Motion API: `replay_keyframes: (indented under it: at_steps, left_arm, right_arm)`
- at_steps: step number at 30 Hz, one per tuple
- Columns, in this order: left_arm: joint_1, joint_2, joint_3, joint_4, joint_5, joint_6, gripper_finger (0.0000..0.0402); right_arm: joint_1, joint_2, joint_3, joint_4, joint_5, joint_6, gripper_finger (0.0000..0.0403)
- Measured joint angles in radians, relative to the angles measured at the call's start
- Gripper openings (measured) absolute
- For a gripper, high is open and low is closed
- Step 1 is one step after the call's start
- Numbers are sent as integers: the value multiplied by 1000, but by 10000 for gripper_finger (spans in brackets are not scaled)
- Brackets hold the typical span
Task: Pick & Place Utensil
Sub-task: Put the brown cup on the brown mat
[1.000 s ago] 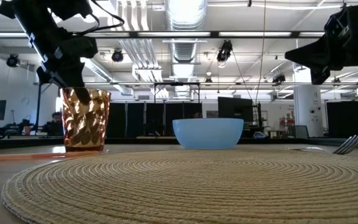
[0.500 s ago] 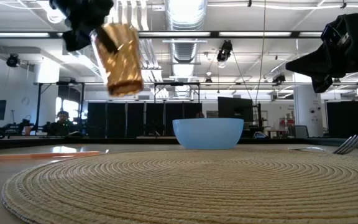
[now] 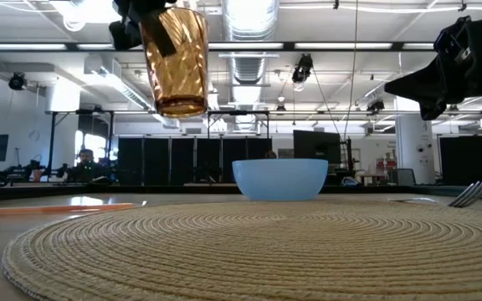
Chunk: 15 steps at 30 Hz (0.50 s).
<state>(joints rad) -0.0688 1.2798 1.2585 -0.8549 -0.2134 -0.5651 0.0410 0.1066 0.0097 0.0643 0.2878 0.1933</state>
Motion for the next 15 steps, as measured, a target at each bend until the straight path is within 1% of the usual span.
replay_keyframes:
  at_steps: [6,11,15]
  left_arm:
    - [-58,67,22,2,17,13,3]
    - [-108,92,-2,40,17,-2,3]
    - [-126,124,-24,83,17,-9,3]
  right_arm:
    - [0,0,0,1,0,-21,8]
    - [0,0,0,2,2,-28,8]
    - [0,0,0,14,2,-40,8]
